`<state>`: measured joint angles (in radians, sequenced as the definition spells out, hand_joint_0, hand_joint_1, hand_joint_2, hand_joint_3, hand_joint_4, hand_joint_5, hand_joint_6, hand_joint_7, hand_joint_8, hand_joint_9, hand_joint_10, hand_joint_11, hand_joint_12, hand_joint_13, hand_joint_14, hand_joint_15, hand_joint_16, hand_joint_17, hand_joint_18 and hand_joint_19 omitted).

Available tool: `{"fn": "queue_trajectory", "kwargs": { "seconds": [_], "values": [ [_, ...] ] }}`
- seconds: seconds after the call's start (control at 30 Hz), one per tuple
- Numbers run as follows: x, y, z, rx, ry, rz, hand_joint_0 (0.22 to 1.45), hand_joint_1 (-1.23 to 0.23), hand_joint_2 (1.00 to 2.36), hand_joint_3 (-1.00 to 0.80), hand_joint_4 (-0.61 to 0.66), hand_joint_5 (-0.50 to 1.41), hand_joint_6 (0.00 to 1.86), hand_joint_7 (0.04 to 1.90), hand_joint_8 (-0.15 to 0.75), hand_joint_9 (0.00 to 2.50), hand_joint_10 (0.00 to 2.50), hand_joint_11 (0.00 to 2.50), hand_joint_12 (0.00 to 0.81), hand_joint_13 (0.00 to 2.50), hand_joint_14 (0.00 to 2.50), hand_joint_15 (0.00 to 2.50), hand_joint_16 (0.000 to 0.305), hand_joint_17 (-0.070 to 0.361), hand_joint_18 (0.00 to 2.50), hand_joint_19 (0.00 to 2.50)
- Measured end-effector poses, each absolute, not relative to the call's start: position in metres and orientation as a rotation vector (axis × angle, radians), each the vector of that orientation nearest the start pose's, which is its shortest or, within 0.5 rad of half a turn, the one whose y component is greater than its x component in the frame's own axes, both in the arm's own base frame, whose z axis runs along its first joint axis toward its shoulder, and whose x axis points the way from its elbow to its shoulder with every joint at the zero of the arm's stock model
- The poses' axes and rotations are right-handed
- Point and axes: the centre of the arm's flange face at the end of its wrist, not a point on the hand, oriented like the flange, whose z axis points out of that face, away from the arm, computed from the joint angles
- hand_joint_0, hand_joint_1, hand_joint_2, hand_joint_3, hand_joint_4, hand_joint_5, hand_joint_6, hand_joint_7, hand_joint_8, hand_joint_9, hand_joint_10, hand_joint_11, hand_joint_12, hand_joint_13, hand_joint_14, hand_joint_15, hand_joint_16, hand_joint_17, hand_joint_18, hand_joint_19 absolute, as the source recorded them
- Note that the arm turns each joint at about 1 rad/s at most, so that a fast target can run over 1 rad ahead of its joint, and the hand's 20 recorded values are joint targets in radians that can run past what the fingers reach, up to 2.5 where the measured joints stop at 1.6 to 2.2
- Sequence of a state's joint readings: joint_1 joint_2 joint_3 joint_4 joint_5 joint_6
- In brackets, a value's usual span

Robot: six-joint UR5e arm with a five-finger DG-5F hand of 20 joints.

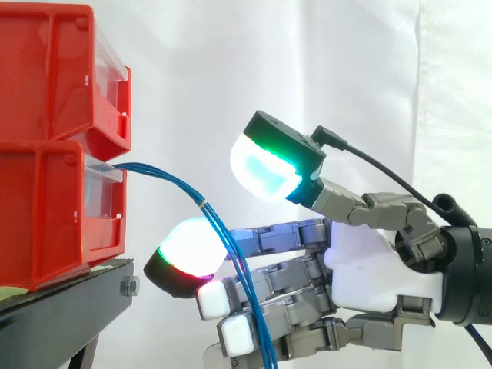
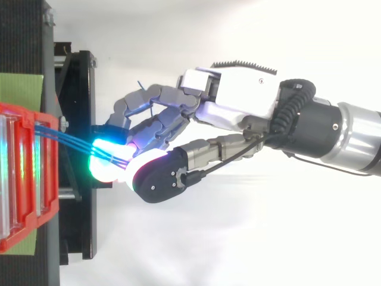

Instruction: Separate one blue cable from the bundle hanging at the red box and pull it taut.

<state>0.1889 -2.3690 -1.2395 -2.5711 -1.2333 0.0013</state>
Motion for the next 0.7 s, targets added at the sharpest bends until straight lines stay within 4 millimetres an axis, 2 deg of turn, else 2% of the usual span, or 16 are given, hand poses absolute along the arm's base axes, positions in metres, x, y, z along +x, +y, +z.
{"fn": "queue_trajectory", "kwargs": {
  "seconds": [0.2, 0.43, 0.7],
  "values": [
    [0.772, -0.026, 0.205, 1.229, 1.024, 1.148, 0.62, -0.61, 1.01, -0.36, 0.15, -0.21, 0.75, 0.88, 0.313, 0.95, 0.02, 0.56, 0.365, 1.11, 0.02, 0.45, 0.036, 0.08, 0.58, 0.25],
    [0.77, -0.03, 0.206, 1.237, 1.03, 1.136, 0.64, -0.64, 1.02, -0.25, 0.13, -0.23, 0.85, 0.83, 0.315, 0.95, 0.02, 0.6, 0.361, 1.1, 0.02, 0.46, 0.036, 0.08, 0.58, 0.27],
    [0.769, -0.035, 0.206, 1.245, 1.036, 1.125, 0.67, -0.7, 1.02, -0.29, 0.13, -0.23, 0.88, 0.77, 0.304, 0.95, 0.02, 0.69, 0.356, 1.08, 0.02, 0.51, 0.036, 0.082, 0.59, 0.3]
  ]
}}
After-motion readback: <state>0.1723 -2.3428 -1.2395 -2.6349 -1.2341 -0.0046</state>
